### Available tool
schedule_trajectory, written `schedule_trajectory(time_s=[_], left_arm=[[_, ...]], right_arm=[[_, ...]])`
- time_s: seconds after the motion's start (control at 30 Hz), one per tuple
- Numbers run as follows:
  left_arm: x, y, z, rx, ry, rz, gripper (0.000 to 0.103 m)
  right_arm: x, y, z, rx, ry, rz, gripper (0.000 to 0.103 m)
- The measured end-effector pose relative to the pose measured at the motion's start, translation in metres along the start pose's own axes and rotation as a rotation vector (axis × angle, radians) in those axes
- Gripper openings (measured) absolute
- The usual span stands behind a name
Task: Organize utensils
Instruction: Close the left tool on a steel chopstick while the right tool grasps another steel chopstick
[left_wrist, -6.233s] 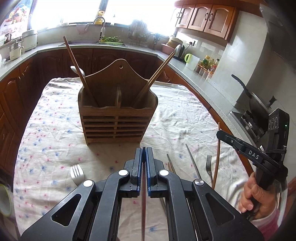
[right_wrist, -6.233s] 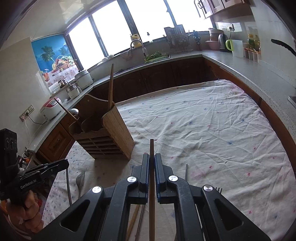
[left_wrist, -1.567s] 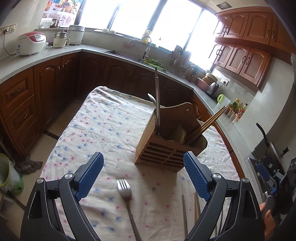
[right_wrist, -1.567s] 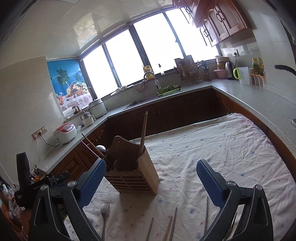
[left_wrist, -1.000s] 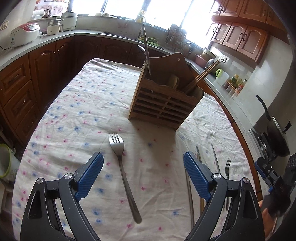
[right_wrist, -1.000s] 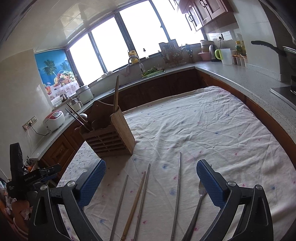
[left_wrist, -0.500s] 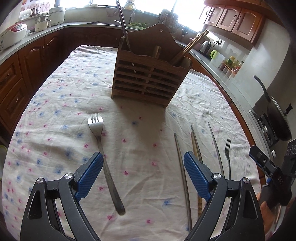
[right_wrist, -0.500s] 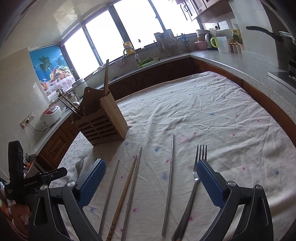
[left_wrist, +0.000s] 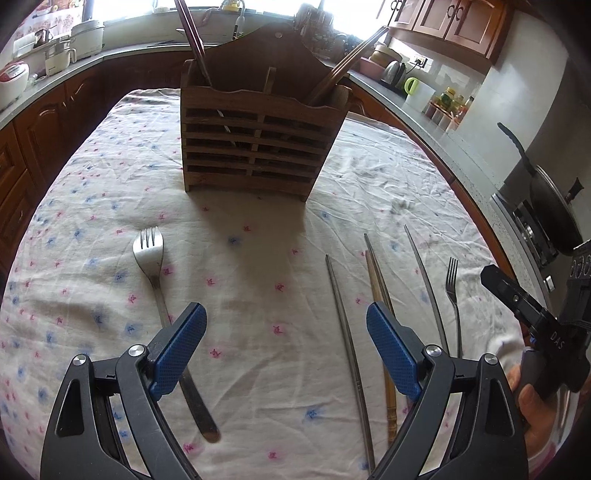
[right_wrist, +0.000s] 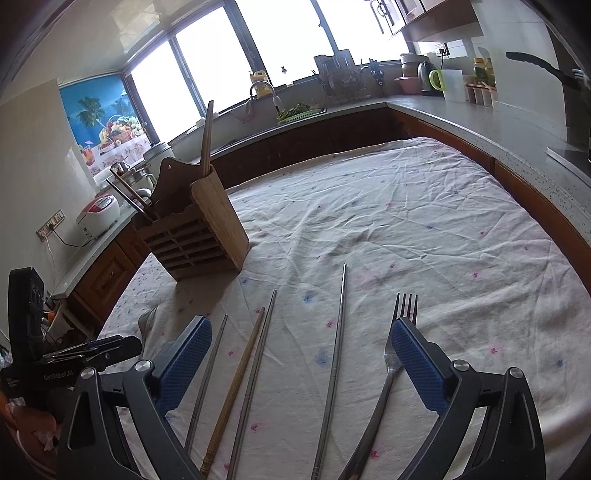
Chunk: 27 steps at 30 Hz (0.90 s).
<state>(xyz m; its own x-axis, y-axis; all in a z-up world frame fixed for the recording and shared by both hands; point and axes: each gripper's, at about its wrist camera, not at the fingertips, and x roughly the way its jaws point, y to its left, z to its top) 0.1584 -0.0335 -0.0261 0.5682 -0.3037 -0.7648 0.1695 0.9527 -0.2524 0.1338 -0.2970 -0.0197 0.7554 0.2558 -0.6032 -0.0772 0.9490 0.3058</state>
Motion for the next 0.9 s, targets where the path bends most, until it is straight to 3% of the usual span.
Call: schedule_trajectory(time_s=[0.1, 0.37, 0.57, 0.9], left_arm=[[0.006, -0.005, 0.003, 0.012, 0.011, -0.006, 0.086], [0.031, -0.024, 0.014, 0.066, 0.071, -0.038, 0.052], [0.055, -0.037, 0.024, 0.105, 0.120, -0.049, 0.034], [0.082, -0.041, 0.025, 0.099, 0.189, -0.068, 0.030]], right_arm=[[0.006, -0.003, 0.003, 0.001, 0.014, -0.005, 0.090], [0.033, -0.007, 0.012, -0.018, 0.071, -0.018, 0.069], [0.057, -0.010, 0.021, -0.041, 0.121, -0.034, 0.054], [0.099, -0.017, 0.033, -0.071, 0.204, -0.078, 0.040]])
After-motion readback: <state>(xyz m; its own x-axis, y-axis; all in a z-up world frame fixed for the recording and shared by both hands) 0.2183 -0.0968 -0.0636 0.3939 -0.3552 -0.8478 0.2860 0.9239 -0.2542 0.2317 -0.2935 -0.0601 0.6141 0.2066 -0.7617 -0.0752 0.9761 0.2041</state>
